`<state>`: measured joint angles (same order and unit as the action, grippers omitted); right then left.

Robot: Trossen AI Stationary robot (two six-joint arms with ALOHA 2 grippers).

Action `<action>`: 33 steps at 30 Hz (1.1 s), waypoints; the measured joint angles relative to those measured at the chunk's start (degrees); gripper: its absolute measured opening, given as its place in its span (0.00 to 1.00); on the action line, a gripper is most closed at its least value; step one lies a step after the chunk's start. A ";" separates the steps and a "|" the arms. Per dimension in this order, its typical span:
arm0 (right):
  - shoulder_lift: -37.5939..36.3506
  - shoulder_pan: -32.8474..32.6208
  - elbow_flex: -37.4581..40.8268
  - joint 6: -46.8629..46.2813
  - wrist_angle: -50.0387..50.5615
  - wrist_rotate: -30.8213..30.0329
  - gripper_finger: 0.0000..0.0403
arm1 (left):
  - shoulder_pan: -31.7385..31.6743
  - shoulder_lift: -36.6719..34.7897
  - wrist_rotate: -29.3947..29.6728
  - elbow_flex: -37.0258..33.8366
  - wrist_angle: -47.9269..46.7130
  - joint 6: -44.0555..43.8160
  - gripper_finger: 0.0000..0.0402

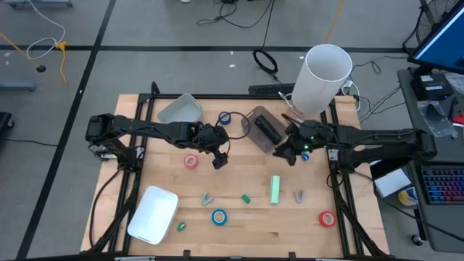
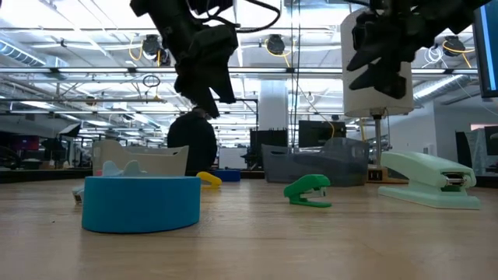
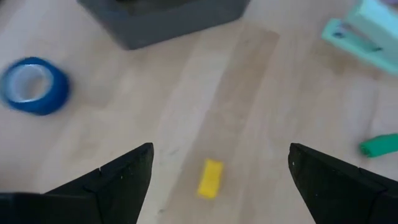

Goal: Pick and place Stapler, Stapler remover, tape
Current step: Put the turquoise stapler into the black bin

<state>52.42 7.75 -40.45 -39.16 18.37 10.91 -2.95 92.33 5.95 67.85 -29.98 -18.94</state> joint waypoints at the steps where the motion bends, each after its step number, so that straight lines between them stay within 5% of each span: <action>1: -0.03 0.00 0.00 -0.81 0.88 1.52 0.39 | 0.07 -0.31 -1.11 -1.14 1.69 -0.57 0.91; 7: -0.09 -1.86 0.56 -4.78 2.06 2.70 0.40 | 1.23 -3.70 -3.44 -8.04 8.76 -6.22 0.91; 14: -0.70 -7.45 7.65 -13.88 -8.16 2.43 0.39 | 1.52 -17.43 -3.00 -20.39 17.45 -10.18 0.91; 23: 0.02 -18.47 9.13 -27.71 -12.51 -15.07 0.41 | 1.71 -35.21 -4.38 -32.89 20.15 -11.15 0.91; 33: 7.71 -29.79 1.01 -41.46 -1.21 -25.94 0.40 | 2.04 -41.36 -6.55 -36.43 18.18 -7.71 0.91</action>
<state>60.13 -22.04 -39.44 -80.63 17.16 -15.03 -0.91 50.98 -0.60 31.43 -11.80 -26.65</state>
